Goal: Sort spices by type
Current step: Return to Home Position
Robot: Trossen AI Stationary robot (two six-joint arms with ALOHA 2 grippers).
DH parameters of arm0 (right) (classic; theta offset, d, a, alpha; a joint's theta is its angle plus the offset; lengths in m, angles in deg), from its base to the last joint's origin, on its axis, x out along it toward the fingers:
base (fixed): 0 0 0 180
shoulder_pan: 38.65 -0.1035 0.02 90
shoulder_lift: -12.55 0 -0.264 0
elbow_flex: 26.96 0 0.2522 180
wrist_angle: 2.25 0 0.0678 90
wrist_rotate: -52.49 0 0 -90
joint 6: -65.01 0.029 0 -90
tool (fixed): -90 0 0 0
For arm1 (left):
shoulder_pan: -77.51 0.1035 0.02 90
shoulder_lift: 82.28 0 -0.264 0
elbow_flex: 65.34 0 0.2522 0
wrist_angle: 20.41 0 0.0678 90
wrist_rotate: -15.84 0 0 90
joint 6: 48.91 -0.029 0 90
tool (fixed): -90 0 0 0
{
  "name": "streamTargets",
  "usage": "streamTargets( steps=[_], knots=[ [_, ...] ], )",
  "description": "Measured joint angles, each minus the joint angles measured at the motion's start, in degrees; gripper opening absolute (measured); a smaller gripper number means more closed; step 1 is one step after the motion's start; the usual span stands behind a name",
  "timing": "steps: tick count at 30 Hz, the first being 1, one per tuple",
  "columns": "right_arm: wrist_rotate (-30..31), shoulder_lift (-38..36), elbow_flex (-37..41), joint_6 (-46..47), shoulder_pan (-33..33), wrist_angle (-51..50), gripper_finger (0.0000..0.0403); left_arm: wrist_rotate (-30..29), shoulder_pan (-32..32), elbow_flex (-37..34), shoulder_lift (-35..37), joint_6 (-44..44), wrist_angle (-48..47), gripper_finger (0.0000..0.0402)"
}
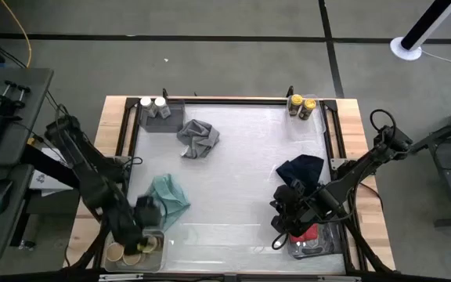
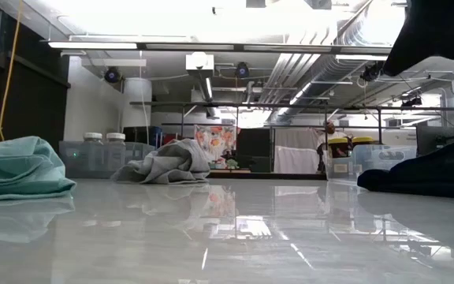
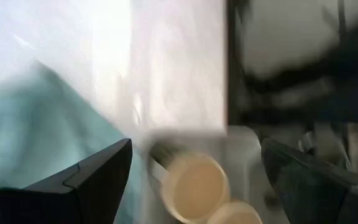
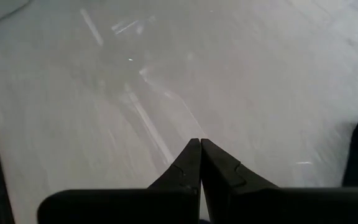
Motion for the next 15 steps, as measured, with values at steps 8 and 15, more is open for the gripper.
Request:
streamTargets(
  steps=[8, 15],
  knots=[
    [0.16, -7.33, 0.00, -0.03, 2.77, 0.09, 0.0000, -32.04, 8.82, 0.17, 13.38, -5.08, -4.10, 0.0301],
    [3.59, -17.11, 0.00, -6.29, 7.20, 0.35, 0.0000, -44.92, 21.75, -16.51, 25.64, -15.49, 14.17, 0.0070]
  ],
)
